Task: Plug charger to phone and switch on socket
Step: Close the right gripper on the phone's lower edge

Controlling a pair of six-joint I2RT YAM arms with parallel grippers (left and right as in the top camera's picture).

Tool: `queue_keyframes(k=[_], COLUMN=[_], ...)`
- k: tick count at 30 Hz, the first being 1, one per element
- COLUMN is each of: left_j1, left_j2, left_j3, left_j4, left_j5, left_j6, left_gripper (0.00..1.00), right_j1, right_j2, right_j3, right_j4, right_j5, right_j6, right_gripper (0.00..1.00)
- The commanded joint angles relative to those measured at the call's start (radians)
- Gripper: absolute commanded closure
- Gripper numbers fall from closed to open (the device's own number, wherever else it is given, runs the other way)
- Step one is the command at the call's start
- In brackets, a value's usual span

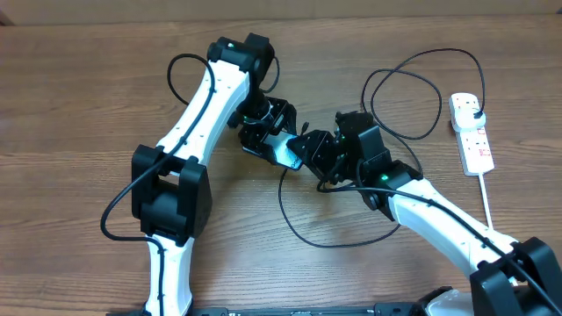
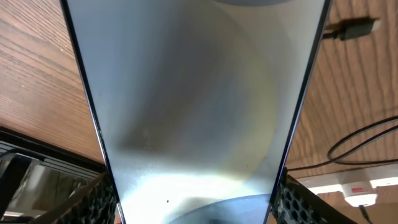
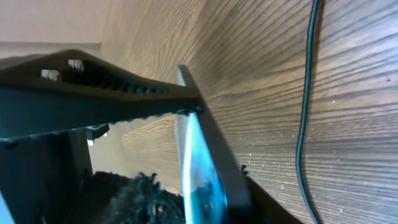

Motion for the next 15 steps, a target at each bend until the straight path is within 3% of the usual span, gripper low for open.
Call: queue_keyframes(k=[1,15], left_j1=[-0.013,-0.013], left_j2=[-0.002,-0.002], left_j3=[0.029,0.029], left_j4=[-0.007,-0.008], left_j5=[0.024,0.031], left_j6=[-0.013,-0.013], left_gripper=[0.67,0.66], right_j1=[0.016,0.031], right_j2=[0.011,0.06], right_j3=[0.017,0.017], right_j4=[0.006,0.027], right_j5=[0.042,0.039], right_j6=[0.004,0.007], right_gripper=[0.67,0.75])
